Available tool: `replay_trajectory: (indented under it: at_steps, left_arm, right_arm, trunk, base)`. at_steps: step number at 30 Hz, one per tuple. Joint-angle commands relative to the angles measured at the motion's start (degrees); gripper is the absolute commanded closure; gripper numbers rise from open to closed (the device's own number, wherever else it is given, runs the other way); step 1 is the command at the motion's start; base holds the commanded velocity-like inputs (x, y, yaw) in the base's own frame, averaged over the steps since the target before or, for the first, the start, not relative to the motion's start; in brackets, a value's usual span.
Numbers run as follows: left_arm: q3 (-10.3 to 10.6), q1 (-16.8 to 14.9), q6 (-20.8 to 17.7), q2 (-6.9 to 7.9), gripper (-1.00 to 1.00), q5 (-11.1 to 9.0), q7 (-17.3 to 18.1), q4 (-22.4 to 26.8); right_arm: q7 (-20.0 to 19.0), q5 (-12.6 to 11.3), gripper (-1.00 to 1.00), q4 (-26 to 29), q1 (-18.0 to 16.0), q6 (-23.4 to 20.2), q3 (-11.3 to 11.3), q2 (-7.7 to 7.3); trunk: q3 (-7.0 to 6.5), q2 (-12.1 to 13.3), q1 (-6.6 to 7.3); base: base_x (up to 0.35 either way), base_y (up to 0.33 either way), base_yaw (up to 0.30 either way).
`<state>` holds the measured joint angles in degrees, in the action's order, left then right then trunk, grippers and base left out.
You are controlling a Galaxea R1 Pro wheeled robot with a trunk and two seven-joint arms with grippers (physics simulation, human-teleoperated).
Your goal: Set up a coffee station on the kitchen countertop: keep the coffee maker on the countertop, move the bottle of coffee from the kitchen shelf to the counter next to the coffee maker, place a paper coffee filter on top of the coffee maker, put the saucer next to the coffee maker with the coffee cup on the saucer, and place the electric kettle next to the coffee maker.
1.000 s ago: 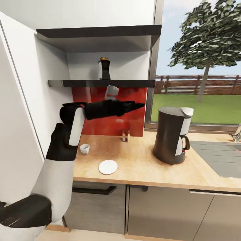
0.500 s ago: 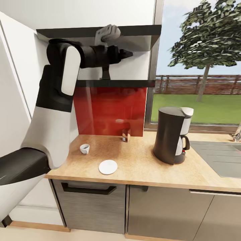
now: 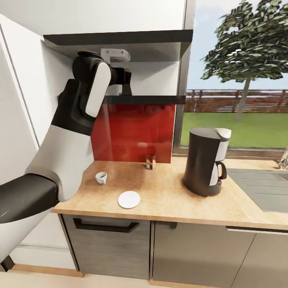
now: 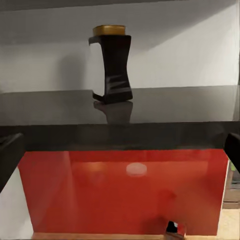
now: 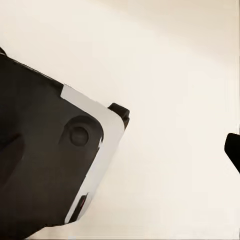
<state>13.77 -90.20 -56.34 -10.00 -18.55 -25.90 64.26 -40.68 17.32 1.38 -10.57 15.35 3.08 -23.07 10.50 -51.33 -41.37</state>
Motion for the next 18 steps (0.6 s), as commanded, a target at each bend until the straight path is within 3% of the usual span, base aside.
replay_trajectory:
  at_steps: [1, 2, 3, 4, 7, 12, 18]
  left_arm:
    - [0.07, -0.06, -0.11, 0.00, -1.00, -0.59, -0.75, 0.06]
    - [0.04, -0.06, -0.10, 0.00, -1.00, -0.60, -1.00, 0.13]
    - [0.00, -0.07, -0.10, 0.00, -1.00, -0.60, -1.09, 0.17]
    - [0.00, -0.07, -0.09, 0.00, -1.00, -0.65, -1.25, 0.25]
    - [0.13, -0.07, -0.09, 0.00, -1.00, -0.73, -1.31, 0.31]
    - [0.22, -0.07, -0.09, 0.00, -1.00, -0.84, -1.29, 0.41]
    - [0.40, -0.07, -0.09, 0.00, -1.00, -0.86, -1.18, 0.43]
  right_arm:
    - [-0.09, 2.42, -1.00, -0.69, -0.06, 0.29, 0.61, 0.27]
    - [-0.06, 6.21, -1.00, -1.63, -0.06, 0.29, 0.61, 0.66]
    - [-0.05, 8.01, -1.00, -1.99, -0.06, 0.29, 0.61, 0.82]
    - [-0.03, 12.31, -1.00, -2.69, -0.06, 0.28, 0.61, 1.12]
    - [-0.02, 15.61, -1.00, -3.23, -0.06, 0.29, 0.61, 1.40]
    - [-0.07, 17.01, -1.00, -3.56, -0.02, 0.22, 0.63, 2.04]
    - [-0.09, 17.34, -1.00, -3.65, 0.14, 0.20, 0.65, 2.36]
  trunk:
    - [0.08, -0.06, -0.01]
    - [0.08, -0.06, -0.01]
    - [0.08, -0.06, -0.01]
    - [0.08, -0.06, -0.01]
    - [0.08, -0.06, -0.01]
    - [0.08, -0.06, -0.01]
    - [0.08, -0.06, -0.01]
  base:
    - [0.000, 0.000, 0.000]
    - [0.027, 0.000, 0.000]
    - [0.066, 0.000, 0.000]
    - [0.189, 0.005, 0.000]
    - [0.235, 0.023, 0.000]
    - [0.124, 0.008, 0.000]
    - [0.277, 0.001, 0.000]
